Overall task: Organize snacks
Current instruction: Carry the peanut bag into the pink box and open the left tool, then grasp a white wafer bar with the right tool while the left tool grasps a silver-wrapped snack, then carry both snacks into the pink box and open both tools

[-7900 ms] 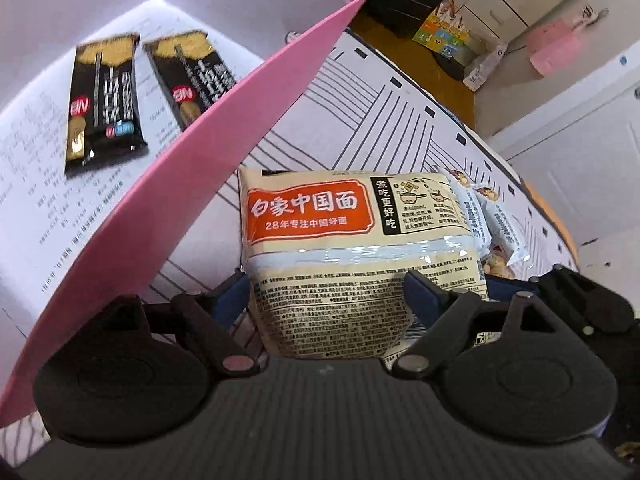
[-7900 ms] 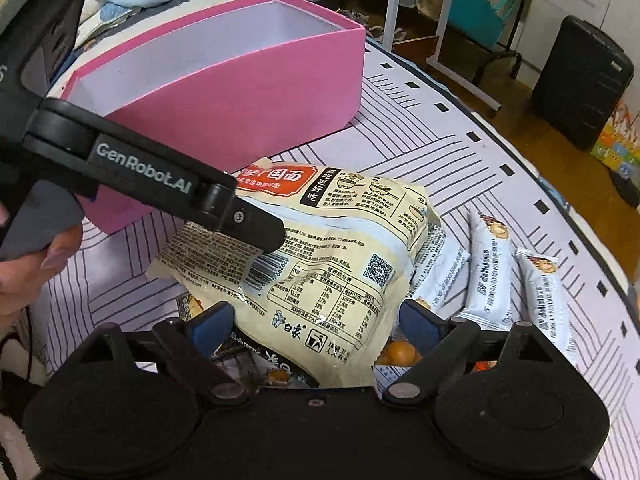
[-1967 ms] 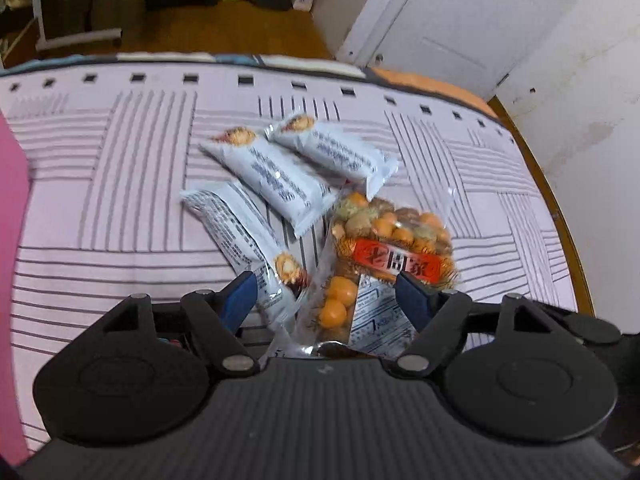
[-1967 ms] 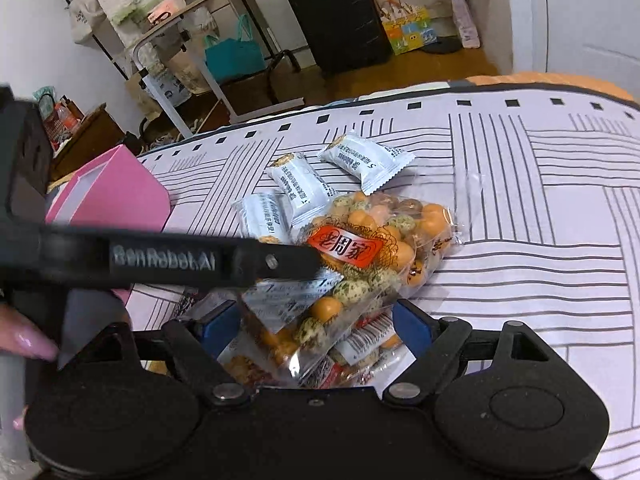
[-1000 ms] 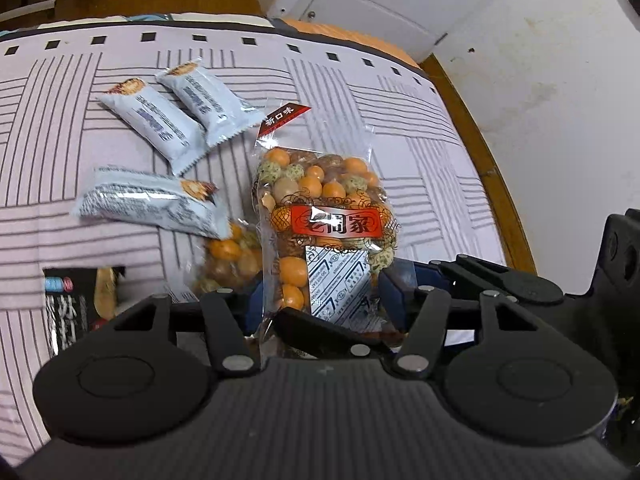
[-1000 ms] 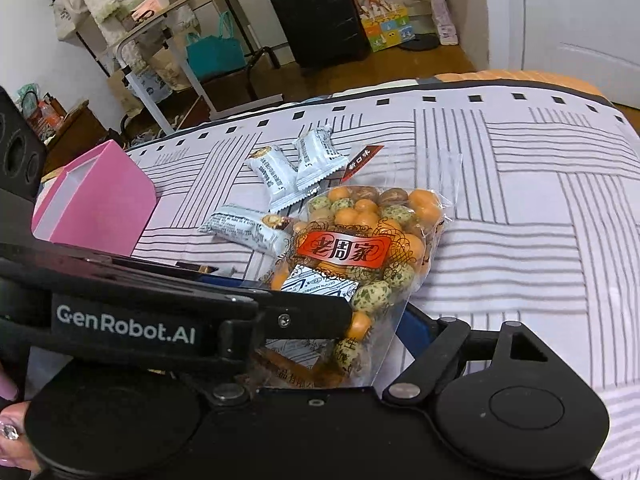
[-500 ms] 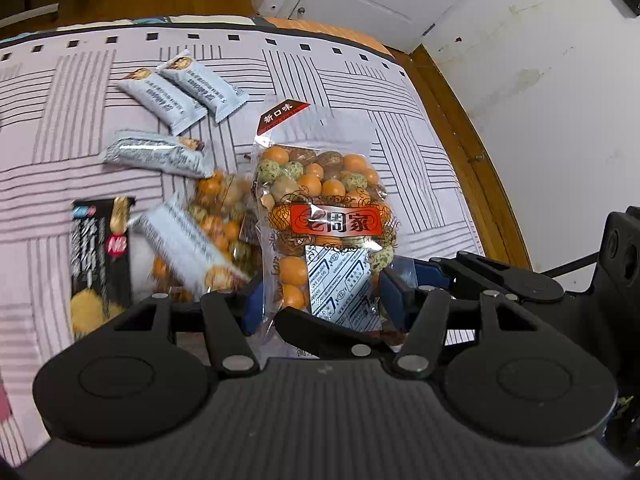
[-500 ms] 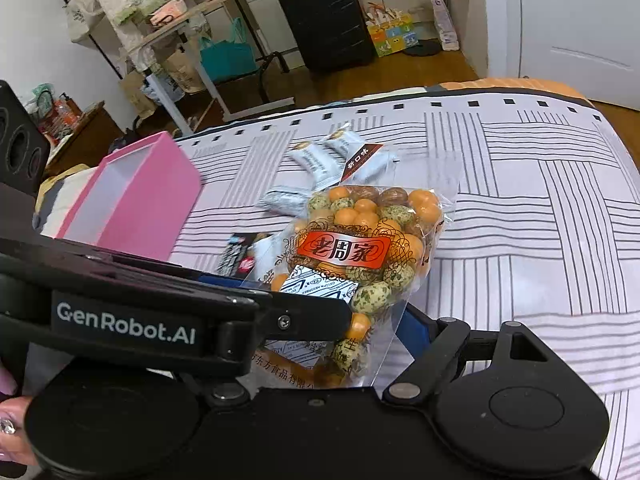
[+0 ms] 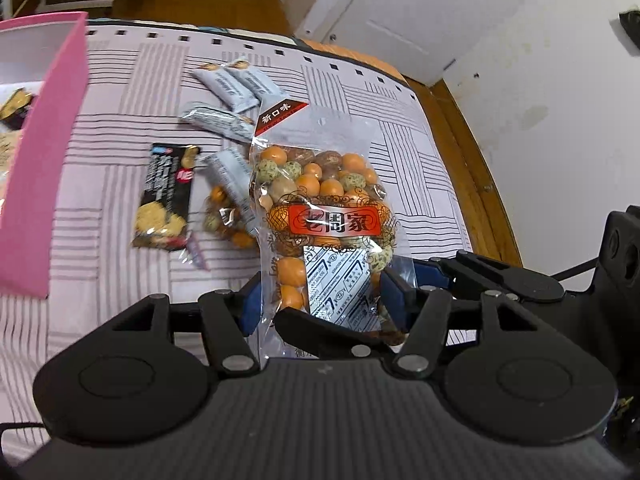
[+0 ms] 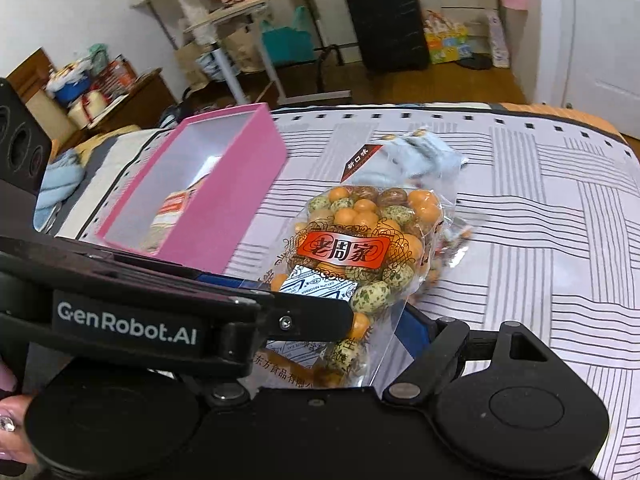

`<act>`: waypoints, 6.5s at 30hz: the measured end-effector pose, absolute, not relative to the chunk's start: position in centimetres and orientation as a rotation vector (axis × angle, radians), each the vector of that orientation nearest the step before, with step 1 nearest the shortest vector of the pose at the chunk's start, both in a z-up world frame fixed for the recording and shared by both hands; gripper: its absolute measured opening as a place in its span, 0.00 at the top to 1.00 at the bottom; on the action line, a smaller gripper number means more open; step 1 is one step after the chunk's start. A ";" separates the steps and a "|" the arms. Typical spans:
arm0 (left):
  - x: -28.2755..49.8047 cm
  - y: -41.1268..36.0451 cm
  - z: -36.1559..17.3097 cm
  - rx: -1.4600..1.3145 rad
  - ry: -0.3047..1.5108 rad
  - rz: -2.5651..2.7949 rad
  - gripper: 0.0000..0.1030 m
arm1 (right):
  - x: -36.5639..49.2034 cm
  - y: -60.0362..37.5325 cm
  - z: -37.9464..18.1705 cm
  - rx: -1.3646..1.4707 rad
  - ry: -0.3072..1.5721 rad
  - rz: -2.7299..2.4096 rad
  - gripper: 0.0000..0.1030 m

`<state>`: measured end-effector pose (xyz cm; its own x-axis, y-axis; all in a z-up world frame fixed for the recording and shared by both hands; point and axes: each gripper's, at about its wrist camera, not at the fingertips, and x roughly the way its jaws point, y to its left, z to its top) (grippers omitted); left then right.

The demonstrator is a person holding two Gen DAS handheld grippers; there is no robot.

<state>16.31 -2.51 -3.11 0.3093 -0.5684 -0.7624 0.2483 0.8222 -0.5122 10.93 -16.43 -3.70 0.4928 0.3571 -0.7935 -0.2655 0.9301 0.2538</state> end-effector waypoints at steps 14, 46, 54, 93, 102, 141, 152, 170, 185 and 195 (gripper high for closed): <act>12.0 4.7 -0.4 -0.392 1.073 -0.459 0.43 | 8.7 -9.4 -0.7 -0.042 0.957 0.500 0.18; 24.5 21.6 -6.3 -0.459 1.033 -0.182 0.41 | 24.3 7.2 -7.5 -0.142 0.931 0.756 0.18; 28.5 22.4 -9.8 -0.492 1.047 -0.110 0.40 | 28.1 8.3 -9.4 -0.229 0.913 0.806 0.15; 18.9 6.2 -2.4 -0.173 0.930 -0.357 0.39 | 17.1 -15.6 -0.6 -0.121 0.803 0.459 0.26; 24.5 1.6 -5.6 -0.307 1.040 -0.308 0.39 | 18.4 -15.1 -6.3 -0.181 0.891 0.502 0.31; 35.7 -5.0 -16.6 -0.398 0.968 -0.045 0.66 | 23.0 -20.5 -12.6 -0.154 0.866 0.380 0.65; 33.3 -3.3 -13.5 -0.417 0.936 -0.070 0.69 | 21.0 -20.3 -11.3 -0.130 0.857 0.334 0.69; 28.4 -1.4 -9.5 -0.297 1.014 -0.096 0.69 | 16.3 -19.3 -7.5 -0.189 0.905 0.350 0.69; 17.9 0.4 -6.0 -0.182 1.029 -0.223 0.69 | 12.1 -16.4 -2.3 -0.217 0.990 0.442 0.69; 14.1 5.1 -1.4 -0.159 0.993 -0.265 0.69 | 9.9 -12.0 0.6 -0.230 0.952 0.591 0.69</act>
<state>14.10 5.12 -1.42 0.5179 -0.2916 -0.8042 0.1479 0.9565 -0.2516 9.88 -12.03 0.63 0.4378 0.3724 -0.8183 -0.5682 0.8200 0.0692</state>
